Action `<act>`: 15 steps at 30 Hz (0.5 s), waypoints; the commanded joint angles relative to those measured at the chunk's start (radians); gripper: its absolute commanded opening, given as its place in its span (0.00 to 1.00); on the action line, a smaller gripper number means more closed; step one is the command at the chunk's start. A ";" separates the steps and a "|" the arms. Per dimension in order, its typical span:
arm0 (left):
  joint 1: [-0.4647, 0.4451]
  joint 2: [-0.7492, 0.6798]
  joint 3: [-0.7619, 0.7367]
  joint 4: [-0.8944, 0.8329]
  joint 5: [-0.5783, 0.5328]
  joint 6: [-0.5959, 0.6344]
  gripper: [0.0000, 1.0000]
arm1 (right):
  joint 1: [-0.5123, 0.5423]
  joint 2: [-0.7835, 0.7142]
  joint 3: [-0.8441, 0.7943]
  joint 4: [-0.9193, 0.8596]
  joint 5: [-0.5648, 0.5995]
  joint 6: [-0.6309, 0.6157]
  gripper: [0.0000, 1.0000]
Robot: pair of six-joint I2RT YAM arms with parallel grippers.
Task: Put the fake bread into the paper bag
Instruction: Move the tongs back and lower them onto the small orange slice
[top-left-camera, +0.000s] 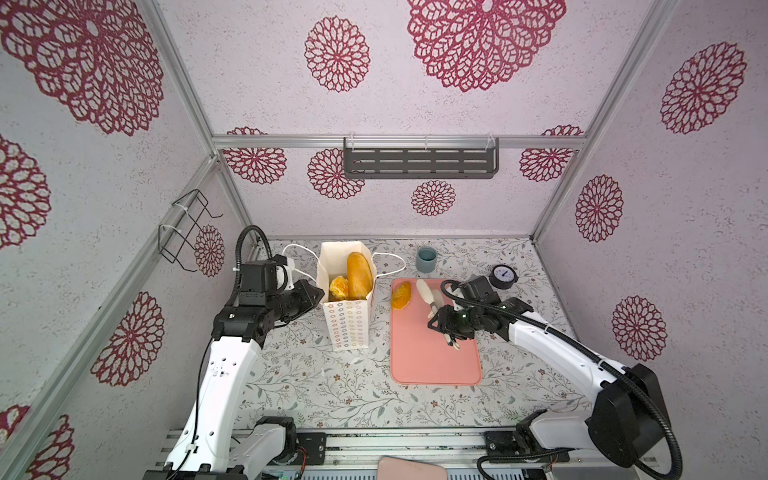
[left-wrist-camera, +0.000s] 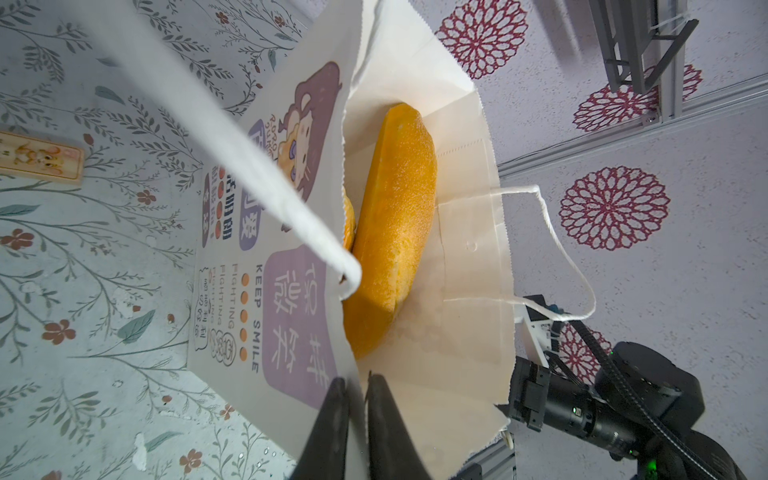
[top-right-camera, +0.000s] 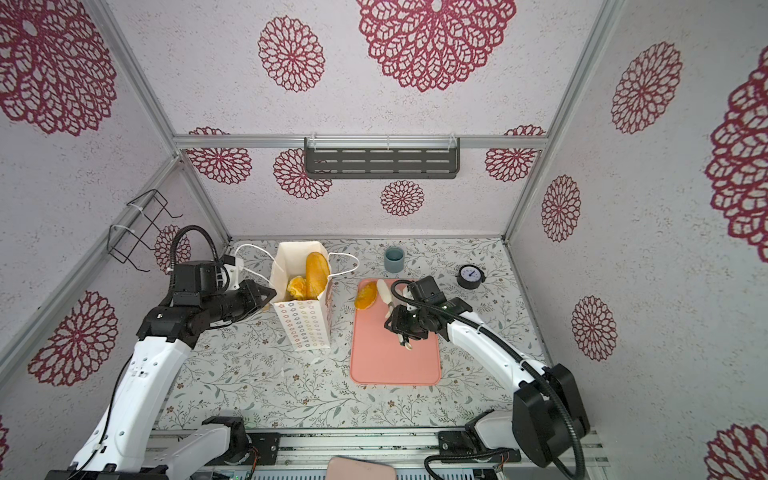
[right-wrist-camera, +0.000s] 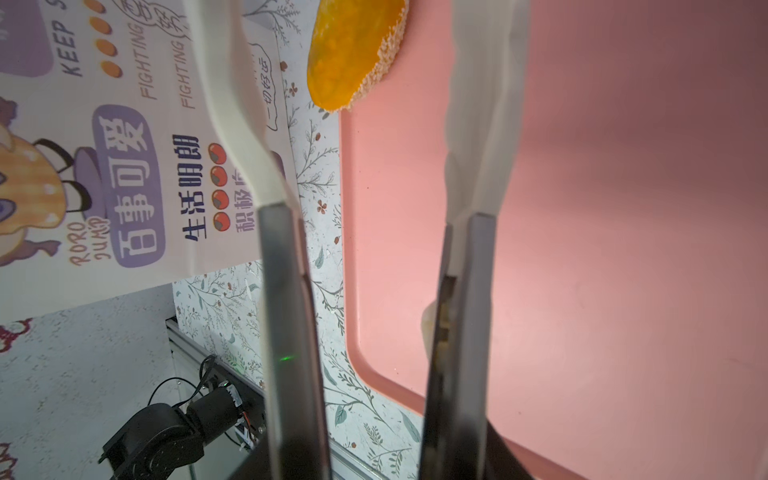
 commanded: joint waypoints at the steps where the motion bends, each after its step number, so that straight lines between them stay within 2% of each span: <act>1: -0.008 -0.014 -0.010 0.019 0.008 0.001 0.14 | 0.000 0.033 0.021 0.107 -0.076 0.028 0.49; 15: -0.008 -0.032 -0.059 0.051 0.020 -0.005 0.14 | 0.041 0.294 0.178 0.110 -0.094 0.011 0.53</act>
